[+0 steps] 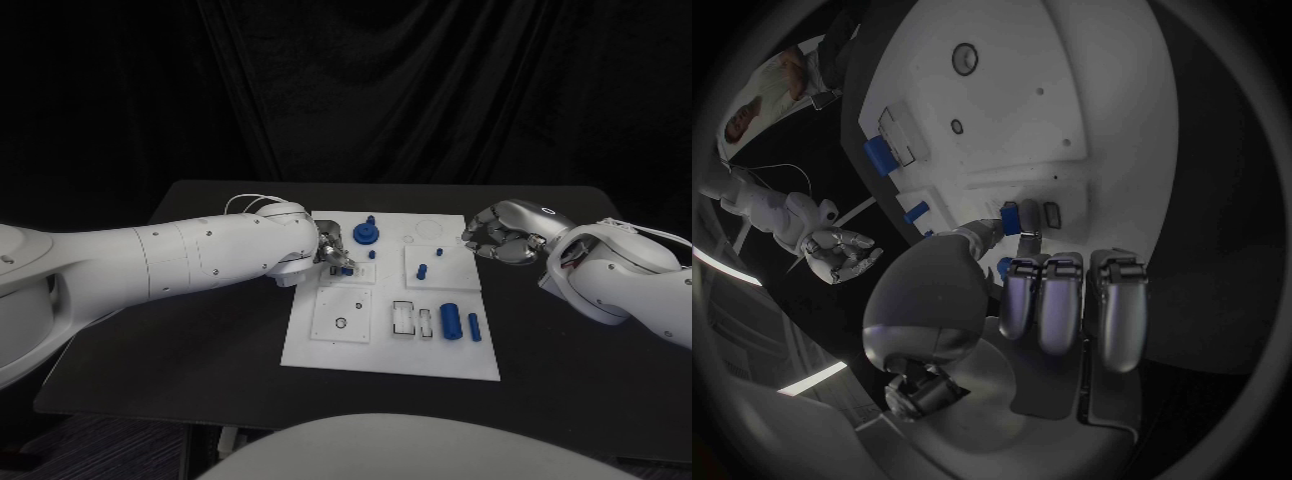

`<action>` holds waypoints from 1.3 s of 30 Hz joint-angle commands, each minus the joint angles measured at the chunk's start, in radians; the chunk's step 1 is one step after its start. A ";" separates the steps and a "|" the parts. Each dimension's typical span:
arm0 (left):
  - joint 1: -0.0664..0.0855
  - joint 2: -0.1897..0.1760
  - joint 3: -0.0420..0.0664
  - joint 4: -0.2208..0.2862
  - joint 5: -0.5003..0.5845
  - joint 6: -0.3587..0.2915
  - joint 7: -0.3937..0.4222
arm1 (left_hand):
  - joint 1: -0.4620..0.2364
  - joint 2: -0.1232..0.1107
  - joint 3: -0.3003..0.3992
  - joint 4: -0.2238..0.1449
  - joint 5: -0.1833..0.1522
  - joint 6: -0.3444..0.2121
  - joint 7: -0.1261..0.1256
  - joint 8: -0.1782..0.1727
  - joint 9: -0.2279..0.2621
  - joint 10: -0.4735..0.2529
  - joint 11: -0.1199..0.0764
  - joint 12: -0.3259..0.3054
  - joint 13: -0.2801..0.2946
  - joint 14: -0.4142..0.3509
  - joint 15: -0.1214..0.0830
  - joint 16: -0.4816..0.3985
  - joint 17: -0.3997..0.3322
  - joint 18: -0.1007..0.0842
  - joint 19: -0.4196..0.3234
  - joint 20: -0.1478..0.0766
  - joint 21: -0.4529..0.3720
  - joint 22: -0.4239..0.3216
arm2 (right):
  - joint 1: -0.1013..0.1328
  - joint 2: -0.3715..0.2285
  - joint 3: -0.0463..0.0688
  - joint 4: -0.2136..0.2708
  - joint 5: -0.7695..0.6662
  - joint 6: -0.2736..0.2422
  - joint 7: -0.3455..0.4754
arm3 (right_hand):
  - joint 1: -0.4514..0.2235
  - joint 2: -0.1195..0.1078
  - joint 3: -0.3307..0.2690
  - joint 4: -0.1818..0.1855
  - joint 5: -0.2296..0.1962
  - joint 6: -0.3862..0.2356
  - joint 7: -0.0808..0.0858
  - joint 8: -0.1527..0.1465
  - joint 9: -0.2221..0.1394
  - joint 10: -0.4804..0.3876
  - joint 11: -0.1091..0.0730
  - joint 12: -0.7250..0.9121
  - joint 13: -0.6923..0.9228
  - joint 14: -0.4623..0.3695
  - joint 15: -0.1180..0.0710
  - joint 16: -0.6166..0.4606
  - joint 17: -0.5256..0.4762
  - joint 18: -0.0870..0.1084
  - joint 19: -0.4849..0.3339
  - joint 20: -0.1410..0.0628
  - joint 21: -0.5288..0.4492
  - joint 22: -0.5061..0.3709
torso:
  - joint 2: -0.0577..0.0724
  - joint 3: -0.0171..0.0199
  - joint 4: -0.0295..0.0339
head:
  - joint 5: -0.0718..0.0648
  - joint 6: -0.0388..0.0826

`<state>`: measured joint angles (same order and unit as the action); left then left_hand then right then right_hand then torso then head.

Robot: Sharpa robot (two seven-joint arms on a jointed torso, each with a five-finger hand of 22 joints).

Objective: Assemble the parts on the task board

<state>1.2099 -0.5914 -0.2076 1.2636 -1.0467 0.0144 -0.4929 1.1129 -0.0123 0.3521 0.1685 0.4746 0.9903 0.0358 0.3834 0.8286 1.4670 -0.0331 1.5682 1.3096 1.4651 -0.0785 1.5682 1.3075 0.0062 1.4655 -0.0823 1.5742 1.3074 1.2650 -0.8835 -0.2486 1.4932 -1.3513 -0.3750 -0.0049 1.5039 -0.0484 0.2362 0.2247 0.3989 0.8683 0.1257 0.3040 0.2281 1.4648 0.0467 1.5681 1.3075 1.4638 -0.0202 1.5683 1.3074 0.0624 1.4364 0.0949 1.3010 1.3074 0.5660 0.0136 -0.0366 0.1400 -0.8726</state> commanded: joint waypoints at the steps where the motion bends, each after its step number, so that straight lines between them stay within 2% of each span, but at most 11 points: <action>1: -0.007 -0.001 -0.003 -0.001 -0.002 0.006 0.006 | -0.005 0.002 0.012 -0.002 0.005 0.003 -0.005 -0.004 0.003 0.104 -0.006 0.003 0.261 0.106 -0.005 0.003 0.263 -0.006 0.105 -0.005 -0.003 0.263 | -0.002 0.000 0.001 -0.001 -0.001 0.007 -0.021 | 0.006 0.005 0.006 0.002 0.005 0.004 0.004 0.006 -0.001 0.106 0.005 0.003 0.263 0.105 0.006 -0.001 0.260 0.004 -0.009 -0.001 -0.005 0.176 | 0.000 -0.0001 0.0006 | 0.000 0.000; 6: -0.008 -0.003 -0.003 0.000 -0.002 0.006 0.011 | -0.008 -0.008 0.041 -0.023 0.040 0.008 -0.007 -0.008 0.015 0.104 -0.008 0.003 0.261 0.106 -0.007 0.003 0.263 -0.006 0.105 -0.007 -0.003 0.263 | -0.002 -0.001 0.001 -0.001 -0.001 0.008 -0.022 | 0.007 0.005 0.007 0.001 0.005 0.004 0.004 0.005 -0.001 0.106 0.005 0.003 0.263 0.105 0.006 -0.001 0.260 0.004 -0.009 -0.001 -0.006 0.176 | 0.000 0.0001 0.0008 | 0.001 0.000; 14: -0.008 -0.005 -0.003 -0.001 -0.002 -0.009 0.043 | -0.008 -0.013 0.073 -0.044 0.058 0.018 -0.010 -0.005 0.030 0.104 -0.011 0.003 0.261 0.106 -0.009 0.003 0.263 -0.006 0.105 -0.009 -0.003 0.263 | -0.003 -0.001 0.001 -0.001 -0.001 0.009 -0.024 | 0.007 0.005 0.007 0.001 0.005 0.004 0.004 0.005 -0.001 0.106 0.005 0.003 0.263 0.105 0.006 -0.001 0.260 0.004 -0.009 -0.001 -0.006 0.176 | 0.000 -0.0002 0.0002 | 0.001 0.000; 18: -0.008 -0.006 -0.003 0.001 -0.002 -0.012 0.064 | -0.006 -0.019 0.101 -0.067 0.065 0.030 -0.013 0.000 0.044 0.104 -0.014 0.003 0.261 0.106 -0.012 0.003 0.263 -0.006 0.105 -0.012 -0.003 0.263 | -0.003 0.000 0.001 -0.001 -0.001 0.010 -0.026 | 0.007 0.005 0.007 0.001 0.005 0.004 0.004 0.005 -0.001 0.106 0.005 0.003 0.263 0.105 0.006 -0.001 0.260 0.004 -0.009 -0.001 -0.006 0.176 | 0.000 -0.0004 0.0008 | 0.000 0.000; 22: -0.008 -0.006 -0.003 0.003 -0.002 -0.002 0.070 | -0.011 -0.028 0.114 -0.083 0.037 0.038 -0.015 0.001 0.054 0.104 -0.016 0.003 0.261 0.106 -0.014 0.003 0.263 -0.006 0.105 -0.014 -0.003 0.263 | -0.003 -0.001 0.001 -0.001 -0.001 0.011 -0.028 | 0.008 0.006 0.008 0.000 0.006 0.003 0.005 0.005 -0.002 0.106 0.005 0.003 0.263 0.105 0.006 -0.002 0.258 0.004 -0.010 -0.001 -0.008 0.175 | 0.000 -0.0002 0.0001 | 0.000 0.000; 35: -0.008 -0.009 -0.003 0.005 -0.002 0.040 0.059 | -0.017 -0.032 0.123 -0.097 0.007 0.042 -0.016 -0.003 0.062 0.104 -0.017 0.003 0.261 0.106 -0.015 0.003 0.263 -0.006 0.105 -0.015 -0.003 0.263 | -0.003 0.000 0.001 -0.001 -0.001 0.016 -0.033 | 0.008 0.006 0.008 0.000 0.006 0.003 0.005 0.005 -0.002 0.106 0.005 0.003 0.263 0.105 0.006 -0.002 0.258 0.004 -0.010 -0.001 -0.008 0.175 | 0.001 -0.0001 -0.0006 | 0.002 0.000; 39: -0.009 -0.008 -0.003 0.002 -0.002 0.047 0.053 | -0.025 -0.031 0.127 -0.099 -0.014 0.041 -0.016 -0.007 0.066 0.104 -0.017 0.003 0.261 0.106 -0.015 0.003 0.263 -0.006 0.105 -0.016 -0.003 0.263 | -0.003 0.000 0.001 -0.002 -0.001 0.018 -0.035 | 0.008 0.006 0.009 -0.001 0.005 0.003 0.005 0.005 -0.002 0.106 0.006 0.003 0.263 0.105 0.006 -0.002 0.259 0.005 -0.011 -0.001 -0.009 0.175 | 0.001 0.0003 0.0000 | 0.004 0.000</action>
<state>1.2056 -0.6017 -0.2079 1.2643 -1.0489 0.0203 -0.4450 1.0891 -0.0470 0.4356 0.1186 0.4682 1.0134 0.0337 0.3812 0.8928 1.4646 -0.0430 1.5682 1.3096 1.4652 -0.0859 1.5681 1.3075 0.0062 1.4656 -0.0896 1.5742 1.3074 1.2649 -0.8832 -0.2486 1.4918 -1.3512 -0.3644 -0.0184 1.5080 -0.0443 0.2391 0.2218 0.3988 0.8683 0.1257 0.3040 0.2273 1.4648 0.0467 1.5681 1.3081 1.4639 -0.0203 1.5683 1.3074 0.0624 1.4329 0.0912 1.2968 1.3074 0.5668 0.0135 -0.0370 0.1428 -0.8726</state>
